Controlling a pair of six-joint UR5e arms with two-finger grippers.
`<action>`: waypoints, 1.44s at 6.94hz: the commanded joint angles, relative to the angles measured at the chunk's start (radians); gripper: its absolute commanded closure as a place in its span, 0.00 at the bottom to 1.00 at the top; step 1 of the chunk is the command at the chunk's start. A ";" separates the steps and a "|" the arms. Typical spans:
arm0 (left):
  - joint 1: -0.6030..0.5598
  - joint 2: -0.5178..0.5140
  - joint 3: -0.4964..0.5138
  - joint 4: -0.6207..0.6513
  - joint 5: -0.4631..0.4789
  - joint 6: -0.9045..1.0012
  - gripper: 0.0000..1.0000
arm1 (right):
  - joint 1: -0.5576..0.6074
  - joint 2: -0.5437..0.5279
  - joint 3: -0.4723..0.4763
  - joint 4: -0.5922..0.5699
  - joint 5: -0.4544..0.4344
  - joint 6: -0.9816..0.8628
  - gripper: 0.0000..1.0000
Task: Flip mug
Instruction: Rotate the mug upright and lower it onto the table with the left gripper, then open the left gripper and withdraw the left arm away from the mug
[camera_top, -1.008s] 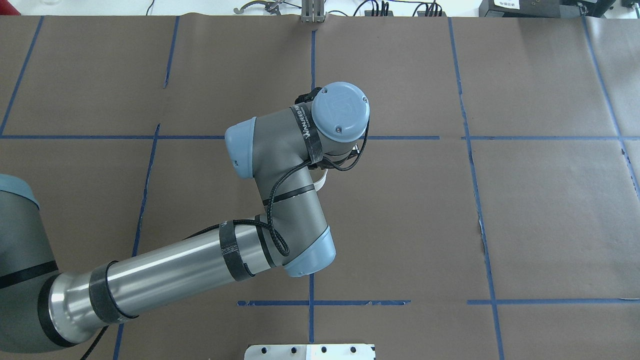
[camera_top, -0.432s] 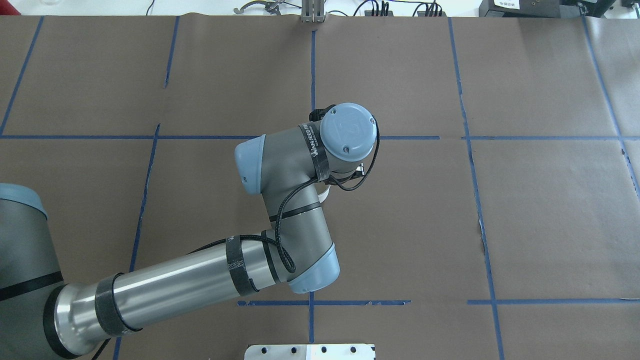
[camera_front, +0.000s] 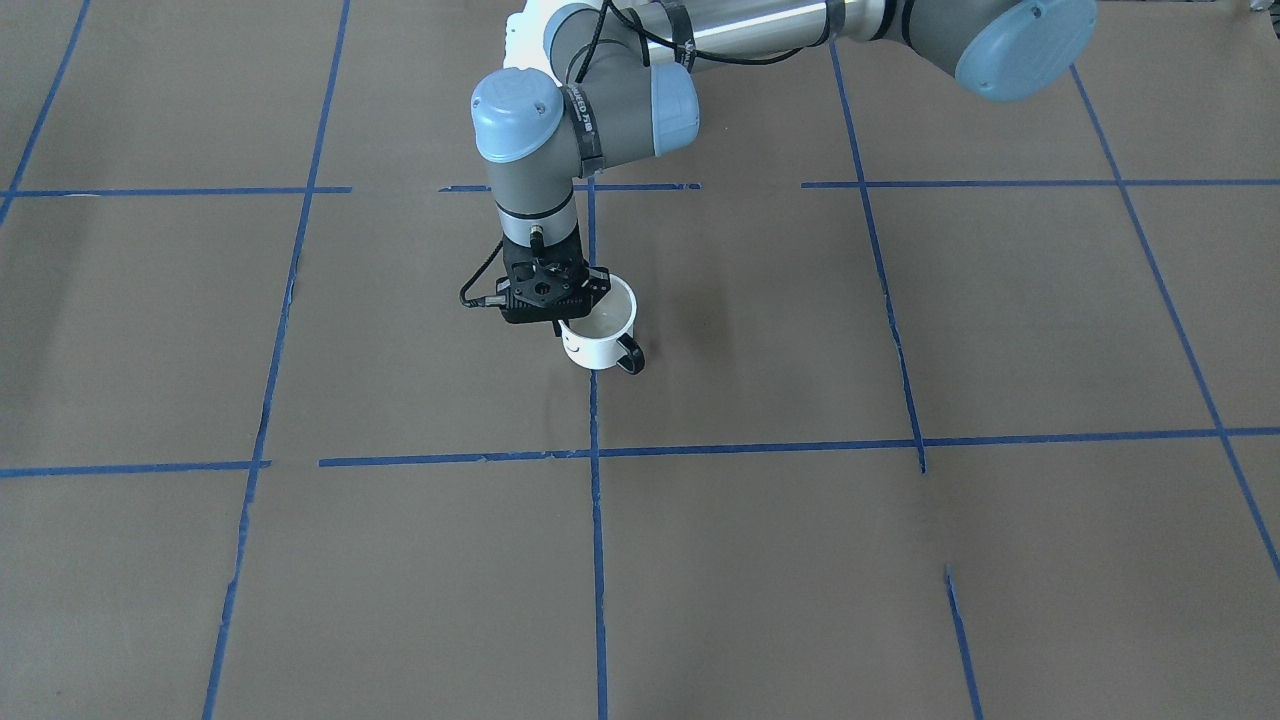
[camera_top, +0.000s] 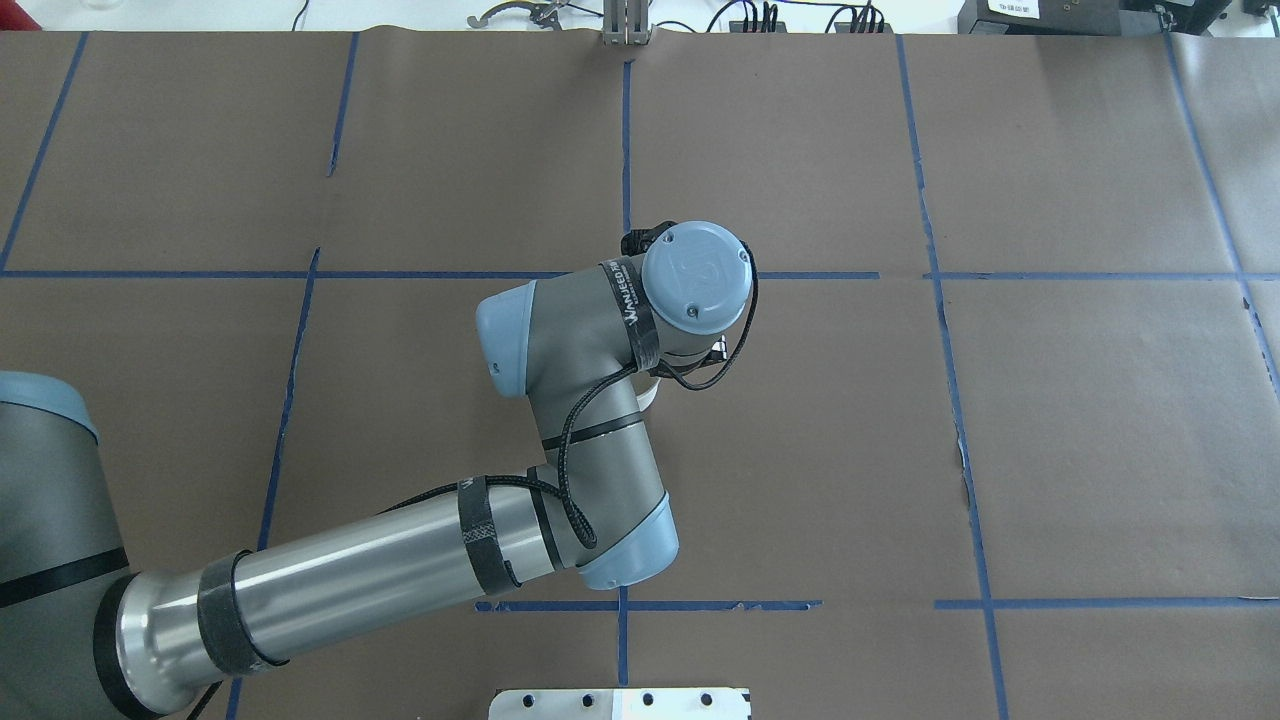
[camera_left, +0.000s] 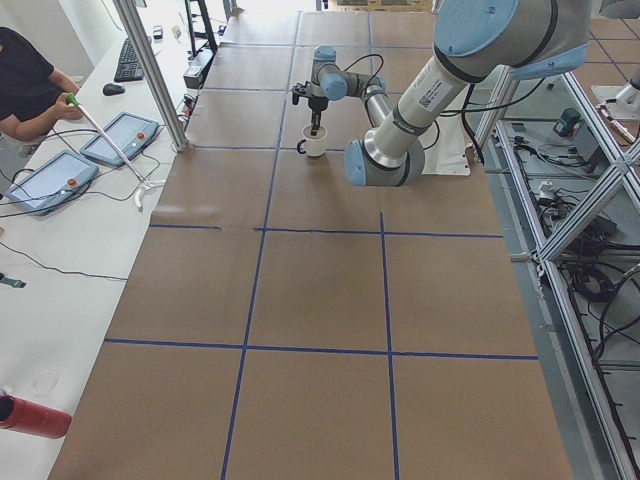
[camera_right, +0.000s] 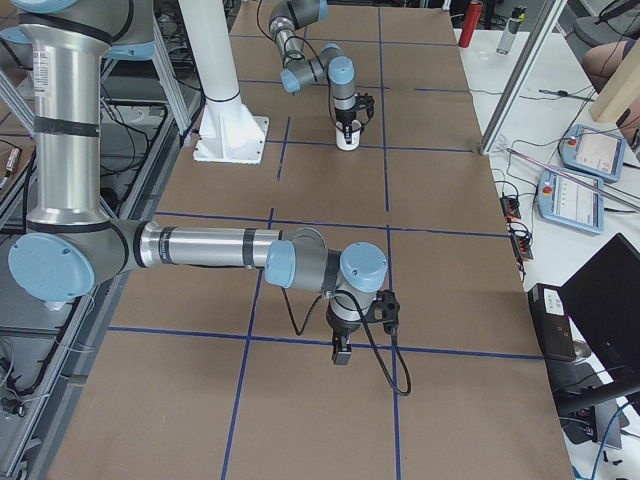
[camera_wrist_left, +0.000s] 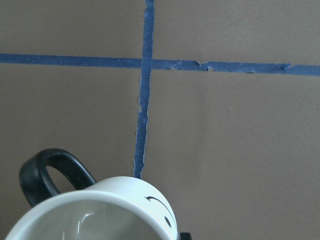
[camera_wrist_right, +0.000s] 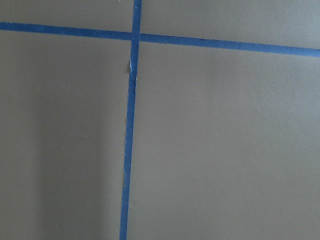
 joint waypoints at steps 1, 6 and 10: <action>0.001 0.000 0.009 -0.013 0.001 -0.006 0.65 | 0.000 0.000 0.000 0.000 0.000 0.000 0.00; -0.061 0.047 -0.223 0.138 -0.005 0.009 0.00 | 0.000 0.000 0.000 0.000 0.000 0.000 0.00; -0.378 0.330 -0.657 0.292 -0.155 0.360 0.00 | 0.000 0.000 0.000 0.000 0.000 0.000 0.00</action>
